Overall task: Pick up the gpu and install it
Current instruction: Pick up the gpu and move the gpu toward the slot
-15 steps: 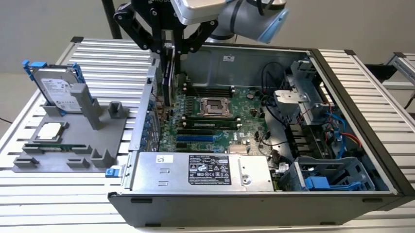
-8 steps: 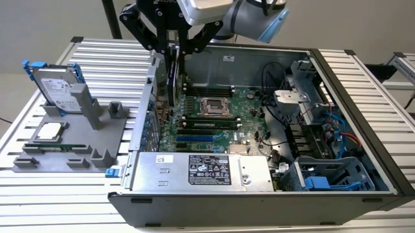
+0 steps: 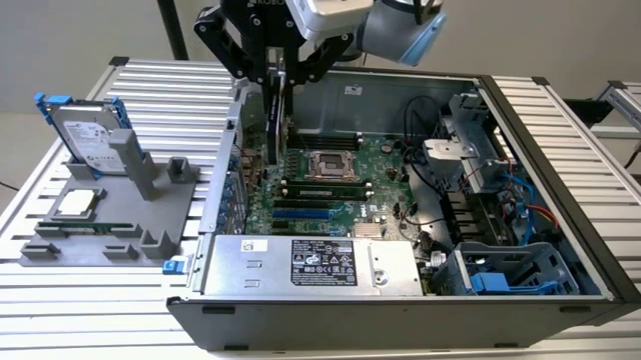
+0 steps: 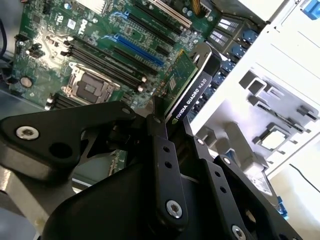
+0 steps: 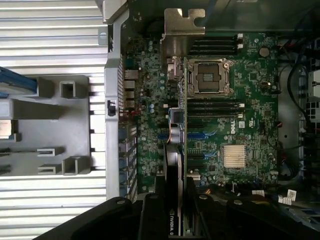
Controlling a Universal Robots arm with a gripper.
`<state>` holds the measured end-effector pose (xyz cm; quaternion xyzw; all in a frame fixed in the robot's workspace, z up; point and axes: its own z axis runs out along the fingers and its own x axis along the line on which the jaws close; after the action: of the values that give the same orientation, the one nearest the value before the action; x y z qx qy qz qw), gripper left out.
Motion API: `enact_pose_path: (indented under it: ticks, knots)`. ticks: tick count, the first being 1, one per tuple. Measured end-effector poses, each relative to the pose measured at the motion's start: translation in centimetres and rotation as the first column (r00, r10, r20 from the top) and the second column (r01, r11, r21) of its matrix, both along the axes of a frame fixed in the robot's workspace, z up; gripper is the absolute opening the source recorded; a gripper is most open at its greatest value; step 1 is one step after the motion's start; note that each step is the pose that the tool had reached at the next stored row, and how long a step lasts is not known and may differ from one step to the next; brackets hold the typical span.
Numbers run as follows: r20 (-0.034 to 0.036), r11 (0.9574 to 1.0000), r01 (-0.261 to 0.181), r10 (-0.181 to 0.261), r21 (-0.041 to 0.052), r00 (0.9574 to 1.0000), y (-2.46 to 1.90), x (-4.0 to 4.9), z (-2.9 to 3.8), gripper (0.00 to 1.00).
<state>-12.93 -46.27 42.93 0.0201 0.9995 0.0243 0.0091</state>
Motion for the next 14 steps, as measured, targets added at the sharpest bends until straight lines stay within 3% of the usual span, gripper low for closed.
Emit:
enact_pose_path:
  ticks: [14]
  knots:
    - [0.0000, 1.0000, 0.000, 0.000, -0.0001, 1.0000, -0.10, 1.37, 0.00, 0.00]
